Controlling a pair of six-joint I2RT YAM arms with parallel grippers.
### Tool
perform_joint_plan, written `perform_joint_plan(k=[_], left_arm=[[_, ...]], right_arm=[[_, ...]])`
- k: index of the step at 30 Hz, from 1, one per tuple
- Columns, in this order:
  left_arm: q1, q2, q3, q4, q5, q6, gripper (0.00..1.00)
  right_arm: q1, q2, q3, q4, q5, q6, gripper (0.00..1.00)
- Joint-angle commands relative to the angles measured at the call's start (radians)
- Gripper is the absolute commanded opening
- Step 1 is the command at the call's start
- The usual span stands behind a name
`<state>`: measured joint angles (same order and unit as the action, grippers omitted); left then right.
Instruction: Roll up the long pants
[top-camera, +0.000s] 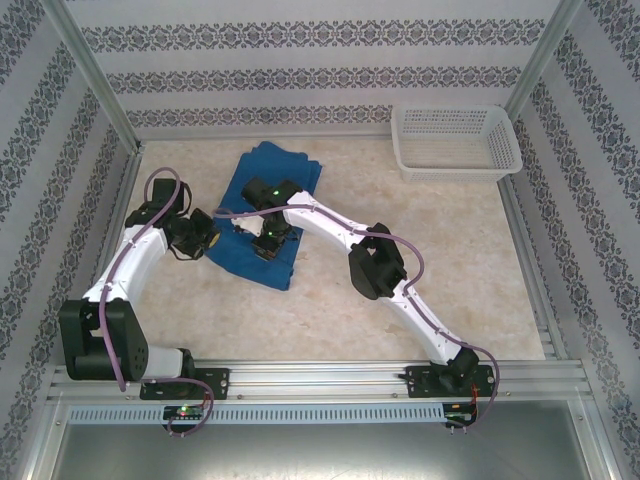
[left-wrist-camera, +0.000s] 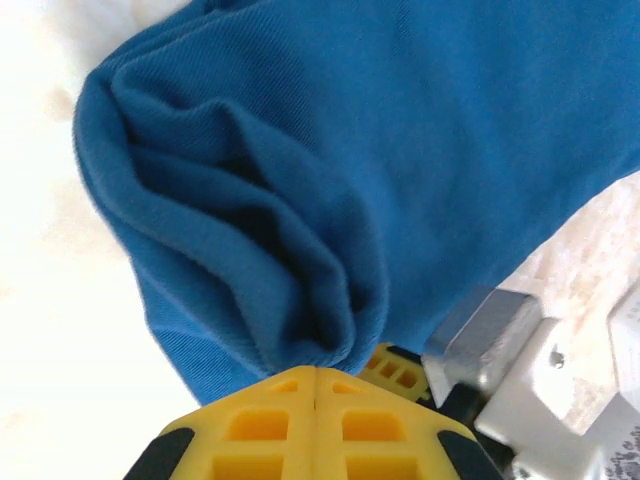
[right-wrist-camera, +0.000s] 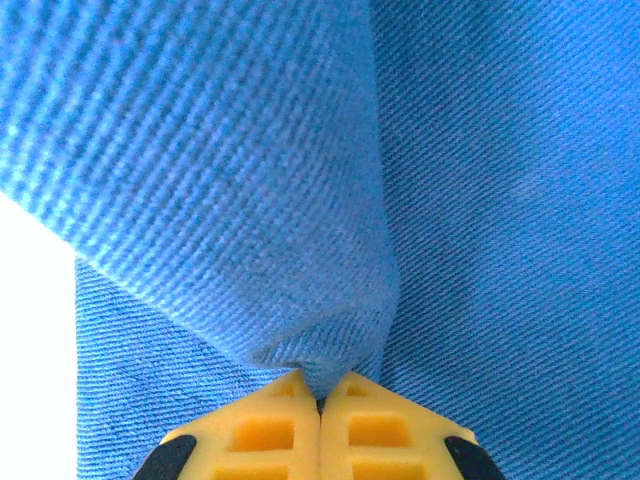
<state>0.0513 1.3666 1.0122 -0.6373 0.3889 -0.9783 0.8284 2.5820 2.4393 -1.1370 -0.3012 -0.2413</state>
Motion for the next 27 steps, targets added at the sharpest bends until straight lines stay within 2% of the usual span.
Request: perform_joint_plan(k=[1,4,8,14,18,24,25,27], left_arm=[[-0.008,0.041,-0.006,0.096,0.001,-0.047,0.0],[-0.017,0.089,0.012,0.119,0.039,-0.072,0.0],[-0.033,0.103,0.041,0.079,0.038,-0.082,0.0],[-0.033,0.018,0.086,-0.052,-0.089,-0.027,0.0],[-0.033,0.011,0.119,-0.092,-0.115,-0.01,0.0],[-0.037,-0.004,0.142,-0.071,-0.041,-0.038,0.0],[-0.04,-0.005,0.142,-0.069,-0.036,-0.042,0.0],[-0.042,-0.004,0.141,-0.074,-0.045,-0.041,0.0]], right_arm=[[-0.01,0.029,0.025,-0.04,0.004,0.011,0.0],[-0.01,0.026,0.024,-0.043,0.009,0.013,0.0],[-0.011,0.026,0.027,-0.044,0.019,0.012,0.0],[-0.02,0.033,0.031,-0.036,0.011,0.02,0.0],[-0.021,0.035,0.043,-0.044,0.007,0.02,0.0],[-0.026,0.026,0.043,-0.03,0.013,0.025,0.0],[-0.028,0.025,0.043,-0.022,0.02,0.029,0.03],[-0.028,0.019,0.048,-0.005,0.05,0.048,0.51]])
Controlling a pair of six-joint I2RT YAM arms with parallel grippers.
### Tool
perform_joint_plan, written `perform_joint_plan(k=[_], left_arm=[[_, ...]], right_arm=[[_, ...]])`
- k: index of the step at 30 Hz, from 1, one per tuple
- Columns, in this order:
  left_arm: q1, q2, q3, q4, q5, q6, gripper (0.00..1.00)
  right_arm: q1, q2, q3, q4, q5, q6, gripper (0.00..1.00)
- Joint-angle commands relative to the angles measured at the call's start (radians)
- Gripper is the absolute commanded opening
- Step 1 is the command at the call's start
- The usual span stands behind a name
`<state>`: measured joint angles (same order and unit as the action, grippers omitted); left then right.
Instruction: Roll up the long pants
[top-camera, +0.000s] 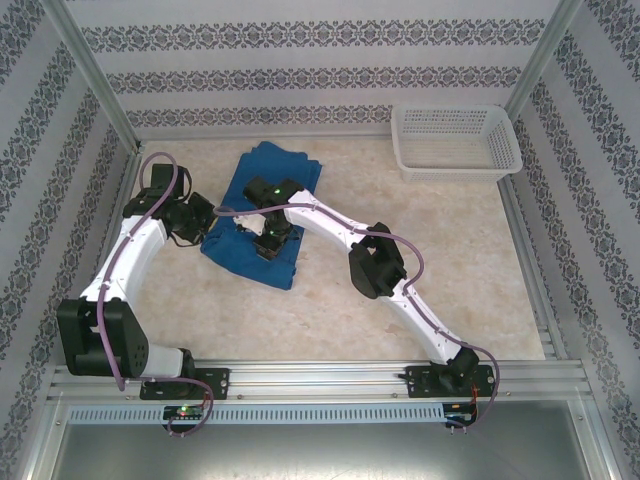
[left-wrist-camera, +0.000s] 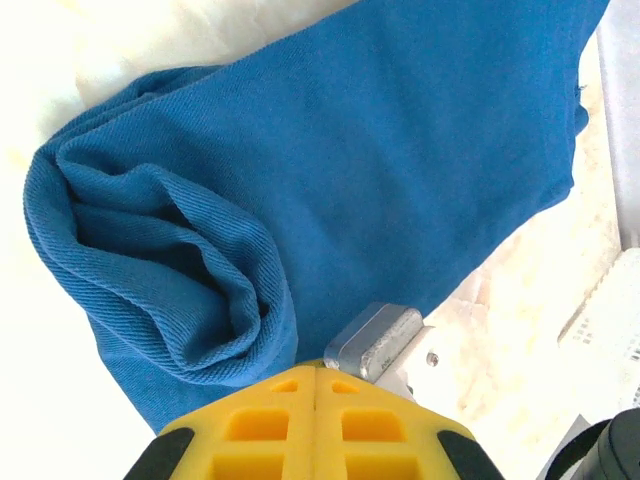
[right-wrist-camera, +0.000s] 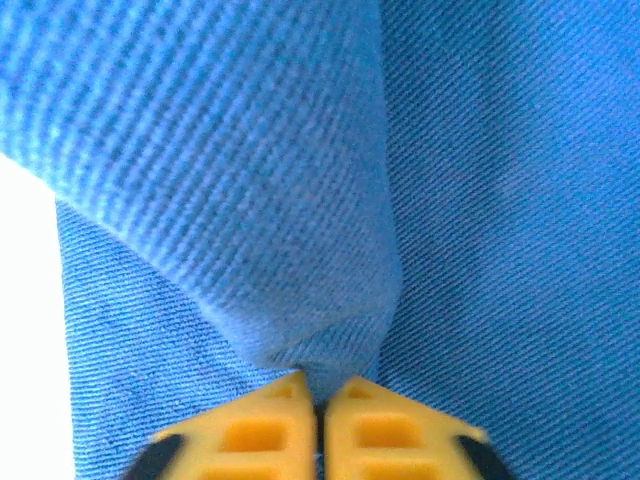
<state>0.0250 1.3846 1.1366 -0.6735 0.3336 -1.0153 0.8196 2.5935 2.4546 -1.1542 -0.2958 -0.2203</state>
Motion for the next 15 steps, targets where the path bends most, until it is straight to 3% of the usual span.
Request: perform_joint_plan(k=[1,3,9,15], left_arm=[[-0.016,-0.023,0.016,-0.04,0.002,-0.003,0.0],[-0.015,-0.023,0.023,-0.046,-0.009,0.001,0.0],[-0.011,0.0,0.089,-0.073,-0.062,0.031,0.0],[-0.003,0.061,0.146,-0.058,-0.038,0.041,0.0]], right_arm=[[-0.02,0.0,0.033,0.018,0.061,0.037,0.63],[-0.021,-0.032,0.035,0.019,0.112,0.048,0.71],[-0.002,-0.204,-0.03,0.008,0.264,0.038,0.72],[0.104,-0.362,-0.139,-0.012,0.387,0.015,0.7]])
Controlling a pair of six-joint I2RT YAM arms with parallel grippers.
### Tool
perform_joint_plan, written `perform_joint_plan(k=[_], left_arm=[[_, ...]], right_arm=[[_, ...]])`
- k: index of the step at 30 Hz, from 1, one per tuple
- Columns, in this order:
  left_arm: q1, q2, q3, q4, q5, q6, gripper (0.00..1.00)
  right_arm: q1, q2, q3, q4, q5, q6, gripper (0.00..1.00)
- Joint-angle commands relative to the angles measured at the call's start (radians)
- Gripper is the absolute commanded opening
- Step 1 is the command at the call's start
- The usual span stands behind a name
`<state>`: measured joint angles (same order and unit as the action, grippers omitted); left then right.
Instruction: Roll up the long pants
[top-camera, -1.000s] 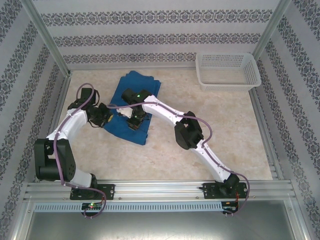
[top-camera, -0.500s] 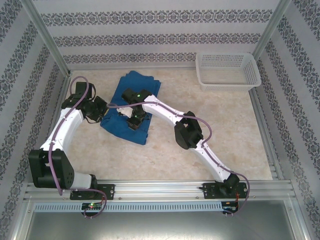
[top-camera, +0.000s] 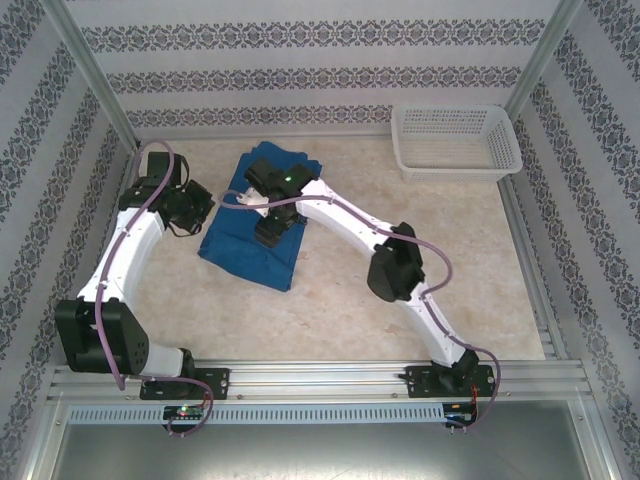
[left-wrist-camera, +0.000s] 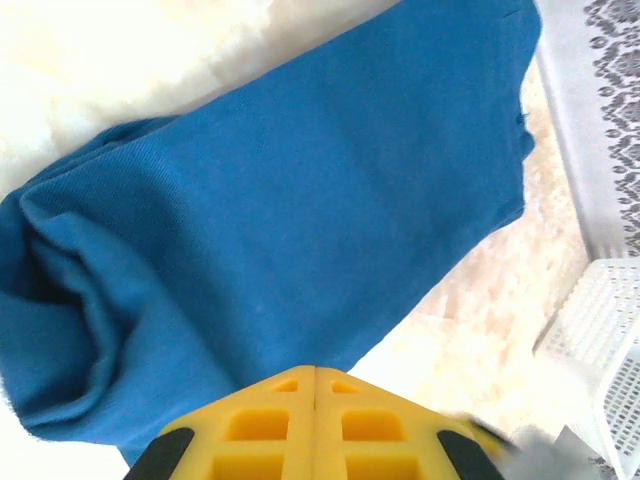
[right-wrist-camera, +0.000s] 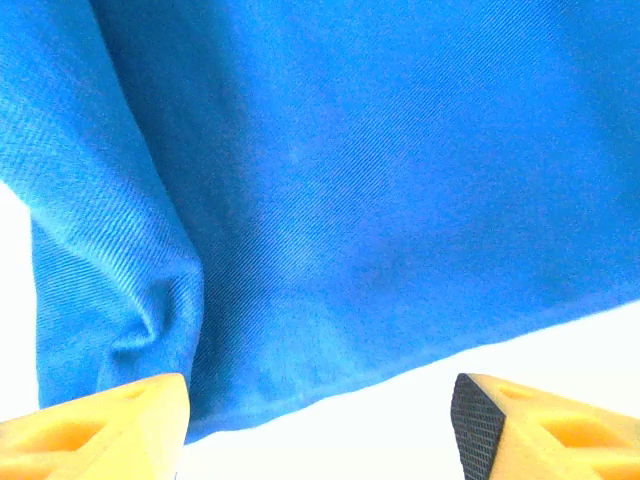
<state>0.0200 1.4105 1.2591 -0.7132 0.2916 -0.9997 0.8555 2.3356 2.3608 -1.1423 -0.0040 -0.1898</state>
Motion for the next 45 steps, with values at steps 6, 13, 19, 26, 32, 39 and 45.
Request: perform_joint_plan(k=[6,13,19,26,32,39,45], left_arm=[[-0.04,0.088,-0.053,0.046,0.091,0.01,0.0],[-0.039,0.161,-0.002,0.035,0.056,0.059,0.0],[0.011,0.232,0.111,0.005,-0.01,0.087,0.0],[0.095,0.33,0.217,0.011,-0.052,0.073,0.0],[0.148,0.458,0.338,0.007,-0.019,0.052,0.0],[0.154,0.5,0.385,-0.002,-0.003,0.064,0.0],[0.154,0.508,0.364,0.009,0.013,0.064,0.0]], right_arm=[[0.091,-0.229,-0.251,0.027,0.025,0.077,0.0],[0.115,-0.263,-0.41,0.075,-0.015,0.119,0.65],[0.207,-0.256,-0.435,0.162,0.023,0.18,0.76],[0.326,-0.162,-0.415,0.181,0.149,0.138,0.77],[0.365,-0.014,-0.322,0.172,0.205,0.08,0.76],[0.372,0.13,-0.192,0.172,0.328,-0.005,0.75],[0.372,0.178,-0.143,0.217,0.395,-0.052,0.73]])
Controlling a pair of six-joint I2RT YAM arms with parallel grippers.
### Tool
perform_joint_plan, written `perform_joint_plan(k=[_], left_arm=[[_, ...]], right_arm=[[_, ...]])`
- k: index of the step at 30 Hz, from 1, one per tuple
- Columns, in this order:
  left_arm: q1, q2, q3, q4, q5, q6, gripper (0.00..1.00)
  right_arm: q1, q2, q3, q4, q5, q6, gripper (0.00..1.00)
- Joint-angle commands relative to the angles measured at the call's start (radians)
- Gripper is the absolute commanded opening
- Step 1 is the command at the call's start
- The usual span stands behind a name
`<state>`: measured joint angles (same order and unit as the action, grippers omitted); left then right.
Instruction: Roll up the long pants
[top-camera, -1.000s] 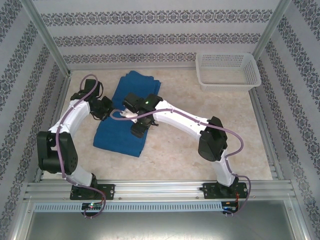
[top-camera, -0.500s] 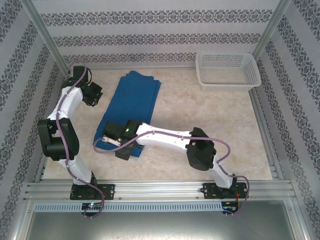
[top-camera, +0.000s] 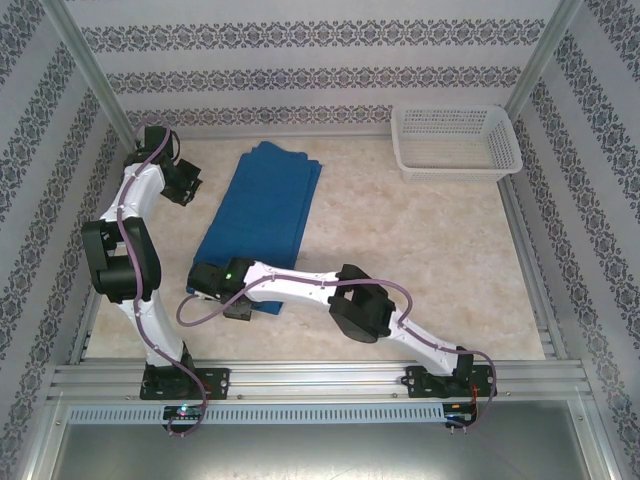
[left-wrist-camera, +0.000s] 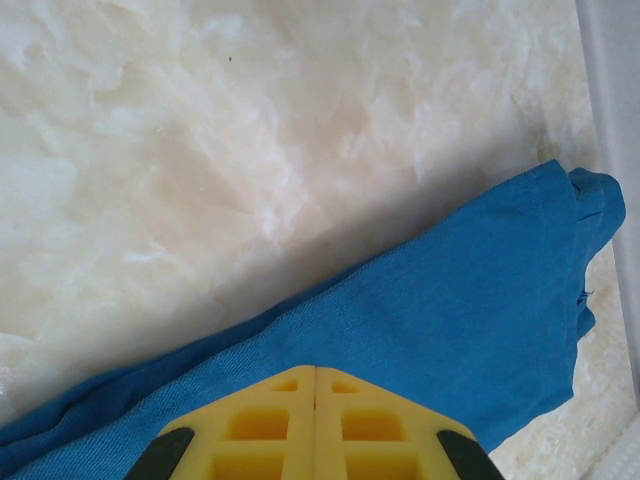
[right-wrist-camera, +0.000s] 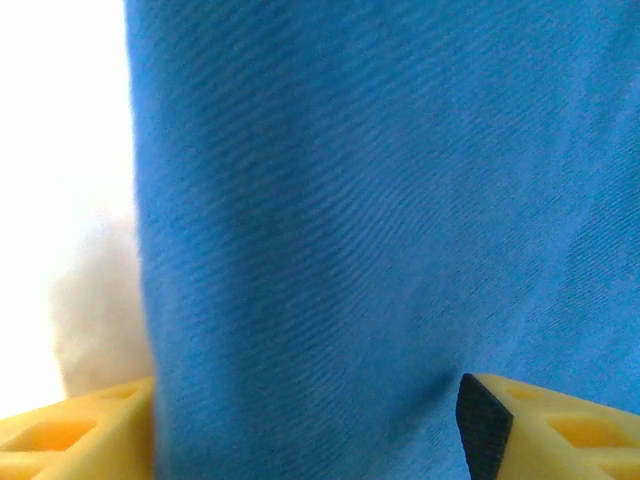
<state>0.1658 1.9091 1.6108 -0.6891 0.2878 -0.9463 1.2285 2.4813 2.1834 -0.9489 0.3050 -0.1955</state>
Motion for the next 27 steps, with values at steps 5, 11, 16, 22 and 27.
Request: perform_joint_plan(k=[5,11,16,22,27], left_arm=[[0.008,0.015,0.005,-0.007,0.031,0.006,0.0],[0.01,0.018,0.008,-0.01,0.031,0.012,0.0],[0.013,0.02,0.005,-0.012,0.036,0.015,0.0],[0.015,0.024,-0.002,-0.008,0.044,0.016,0.0],[0.016,0.033,-0.002,-0.004,0.06,0.015,0.0]], right_arm=[[-0.011,0.059,0.06,0.069,0.143,-0.111,0.67],[-0.039,0.084,0.111,0.029,0.135,-0.098,0.17],[-0.037,0.048,0.124,-0.018,0.09,-0.078,0.0],[-0.042,-0.029,0.142,-0.113,-0.031,-0.042,0.0],[-0.056,-0.081,0.209,-0.21,-0.19,0.003,0.0]])
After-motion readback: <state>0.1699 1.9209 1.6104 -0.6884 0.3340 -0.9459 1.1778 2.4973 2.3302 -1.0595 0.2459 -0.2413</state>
